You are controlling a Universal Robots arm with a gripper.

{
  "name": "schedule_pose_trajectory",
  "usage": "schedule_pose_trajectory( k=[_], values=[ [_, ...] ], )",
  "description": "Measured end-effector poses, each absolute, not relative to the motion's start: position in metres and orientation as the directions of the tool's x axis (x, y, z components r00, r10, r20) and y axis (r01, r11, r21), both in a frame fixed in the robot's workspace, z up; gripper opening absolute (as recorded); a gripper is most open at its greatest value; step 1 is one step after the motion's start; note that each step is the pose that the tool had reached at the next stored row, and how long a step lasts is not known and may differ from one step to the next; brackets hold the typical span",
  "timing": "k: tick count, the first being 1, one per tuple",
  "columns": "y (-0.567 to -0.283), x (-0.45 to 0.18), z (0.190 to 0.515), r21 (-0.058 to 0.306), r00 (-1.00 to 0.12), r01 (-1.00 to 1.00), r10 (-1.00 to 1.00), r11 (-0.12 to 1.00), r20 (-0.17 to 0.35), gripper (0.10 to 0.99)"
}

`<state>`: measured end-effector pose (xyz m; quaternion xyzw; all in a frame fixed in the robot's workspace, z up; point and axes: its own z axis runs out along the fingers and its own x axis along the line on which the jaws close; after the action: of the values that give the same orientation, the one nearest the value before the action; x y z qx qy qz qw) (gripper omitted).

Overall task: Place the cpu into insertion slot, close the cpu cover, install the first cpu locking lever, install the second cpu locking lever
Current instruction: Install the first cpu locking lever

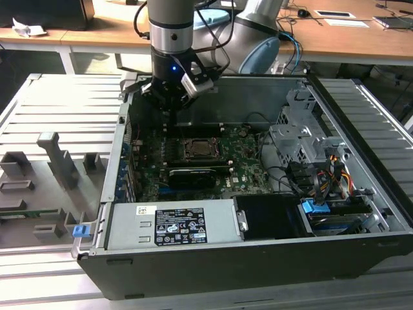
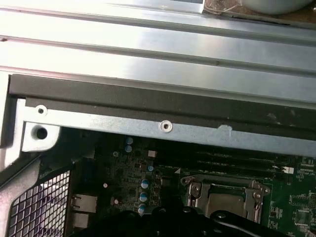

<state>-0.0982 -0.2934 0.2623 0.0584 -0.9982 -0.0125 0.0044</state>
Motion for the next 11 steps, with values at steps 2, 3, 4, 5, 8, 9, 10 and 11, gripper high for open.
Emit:
schedule_pose_trajectory(
  k=[2, 3, 4, 5, 8, 9, 10, 11],
  values=[
    [-0.293, -0.096, 0.262, 0.027, -0.993, -0.116, -0.116, 0.993, 0.007, 0.106],
    [-0.293, -0.094, 0.262, 0.027, -0.993, -0.116, -0.116, 0.993, 0.007, 0.106],
    [-0.292, -0.083, 0.262, 0.027, -0.993, -0.116, -0.116, 0.993, 0.007, 0.106],
    [-0.292, -0.07, 0.261, 0.027, -0.993, -0.115, -0.115, 0.993, 0.007, 0.106],
    [-0.292, -0.056, 0.259, 0.035, -0.994, -0.113, -0.113, 0.993, 0.006, 0.106],
    [-0.292, -0.052, 0.258, 0.037, -0.994, -0.113, -0.113, 0.993, 0.006, 0.106],
    [-0.292, -0.046, 0.257, 0.039, -0.994, -0.112, -0.112, 0.993, 0.006, 0.106],
    [-0.292, -0.043, 0.256, 0.043, -0.994, -0.111, -0.112, 0.993, 0.005, 0.106]
  ],
)
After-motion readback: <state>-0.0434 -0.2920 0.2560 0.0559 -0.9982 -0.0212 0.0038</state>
